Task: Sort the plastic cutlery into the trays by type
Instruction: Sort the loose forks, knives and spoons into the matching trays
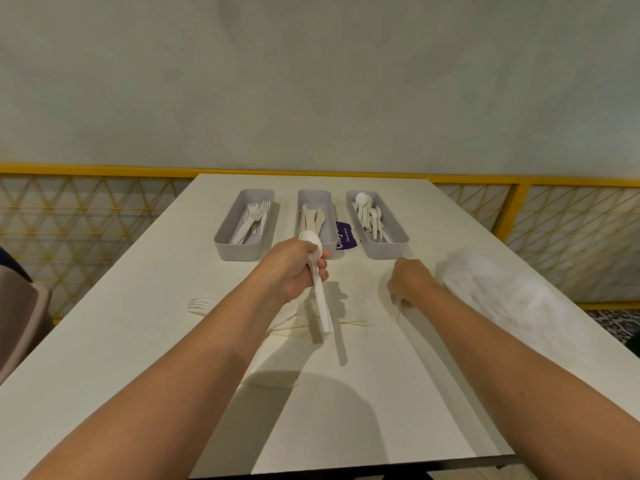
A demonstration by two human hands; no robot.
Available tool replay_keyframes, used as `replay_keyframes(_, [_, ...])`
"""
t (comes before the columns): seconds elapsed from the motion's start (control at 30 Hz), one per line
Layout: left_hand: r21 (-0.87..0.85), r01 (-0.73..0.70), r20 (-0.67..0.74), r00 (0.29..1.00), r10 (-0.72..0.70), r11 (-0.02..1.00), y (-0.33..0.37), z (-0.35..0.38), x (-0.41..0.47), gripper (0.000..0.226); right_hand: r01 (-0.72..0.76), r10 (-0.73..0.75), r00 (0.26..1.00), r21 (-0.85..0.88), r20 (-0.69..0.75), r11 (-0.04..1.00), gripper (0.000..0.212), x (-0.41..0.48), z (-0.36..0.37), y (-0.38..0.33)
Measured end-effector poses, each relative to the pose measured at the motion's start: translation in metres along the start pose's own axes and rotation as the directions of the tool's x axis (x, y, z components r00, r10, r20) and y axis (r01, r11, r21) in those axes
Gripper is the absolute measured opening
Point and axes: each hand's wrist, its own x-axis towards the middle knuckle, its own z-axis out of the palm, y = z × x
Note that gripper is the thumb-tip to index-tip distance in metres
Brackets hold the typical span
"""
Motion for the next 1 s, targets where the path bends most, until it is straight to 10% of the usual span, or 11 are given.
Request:
replay_keyframes(0.2, [-0.096,0.073,0.02,0.997,-0.072,0.993,-0.001,-0.001,0.006,0.014,0.197,-0.2,0.967,0.04,0.159,0.98,0.013,-0.026,-0.016,-0.011])
replay_keyframes(0.5, [-0.046,0.081,0.063,0.995,-0.078,0.996,-0.004,0.004,0.018,0.038,0.566,-0.564,0.817,0.354,-0.12,0.744,0.013,-0.072,-0.041,-0.05])
replay_keyframes(1.0, [-0.144,-0.05,-0.054,0.998,0.043,0.988,0.01,0.023,0.05,0.028,0.553,-0.499,0.832,0.442,-0.245,0.706,0.016,-0.046,-0.023,-0.056])
